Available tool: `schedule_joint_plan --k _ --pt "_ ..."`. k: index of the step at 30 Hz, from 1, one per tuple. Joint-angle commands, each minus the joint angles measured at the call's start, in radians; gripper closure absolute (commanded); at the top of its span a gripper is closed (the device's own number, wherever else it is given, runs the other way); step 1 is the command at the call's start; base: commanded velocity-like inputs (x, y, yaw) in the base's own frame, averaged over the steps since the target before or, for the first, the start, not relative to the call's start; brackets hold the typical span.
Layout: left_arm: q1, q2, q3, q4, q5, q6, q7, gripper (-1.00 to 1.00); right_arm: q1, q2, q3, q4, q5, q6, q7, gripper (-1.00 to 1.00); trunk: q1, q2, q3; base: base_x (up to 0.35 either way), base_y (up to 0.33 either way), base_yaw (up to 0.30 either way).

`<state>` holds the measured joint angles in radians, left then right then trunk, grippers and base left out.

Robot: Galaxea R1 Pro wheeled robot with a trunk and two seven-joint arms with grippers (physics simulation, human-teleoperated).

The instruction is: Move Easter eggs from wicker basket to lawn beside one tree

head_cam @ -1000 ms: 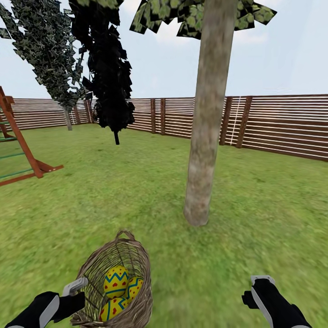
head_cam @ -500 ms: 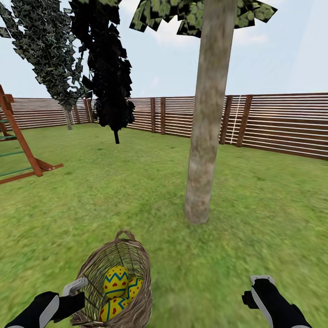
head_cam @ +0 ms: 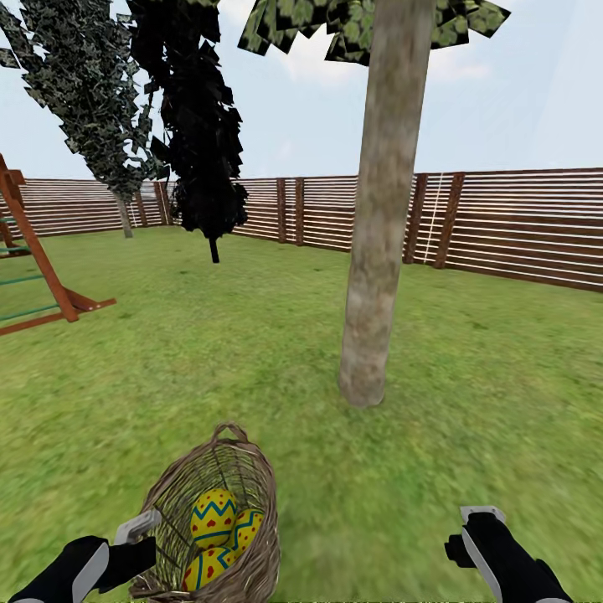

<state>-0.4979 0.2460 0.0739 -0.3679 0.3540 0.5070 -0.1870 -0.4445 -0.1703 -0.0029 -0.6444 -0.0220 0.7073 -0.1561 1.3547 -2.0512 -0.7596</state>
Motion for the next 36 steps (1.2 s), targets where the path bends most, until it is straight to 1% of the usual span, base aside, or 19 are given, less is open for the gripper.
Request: schedule_joint_plan --k 1,32,34,36 --pt "-0.001 -0.001 0.009 -0.002 0.009 0.008 -0.003 1.00 0.000 0.000 0.000 -0.001 -0.003 0.004 -0.003 -1.00 0.004 -0.008 -0.004 0.000 0.000 0.000" --pt "-0.001 -0.002 0.009 -0.002 0.010 0.008 -0.003 1.00 0.000 0.000 0.000 -0.001 -0.004 0.004 -0.003 -1.00 0.123 -0.225 -0.101 0.000 0.000 0.000" --pt "-0.001 -0.002 0.009 -0.003 0.010 0.007 -0.003 1.00 0.000 0.000 0.000 -0.001 -0.004 0.004 -0.003 -1.00 0.123 -0.225 -0.101 0.000 0.000 0.000" --pt "-0.001 -0.002 0.009 -0.002 0.010 0.007 -0.003 1.00 0.000 0.000 0.000 -0.001 -0.003 0.004 -0.003 -1.00 0.130 -0.239 -0.108 0.000 0.000 0.000"
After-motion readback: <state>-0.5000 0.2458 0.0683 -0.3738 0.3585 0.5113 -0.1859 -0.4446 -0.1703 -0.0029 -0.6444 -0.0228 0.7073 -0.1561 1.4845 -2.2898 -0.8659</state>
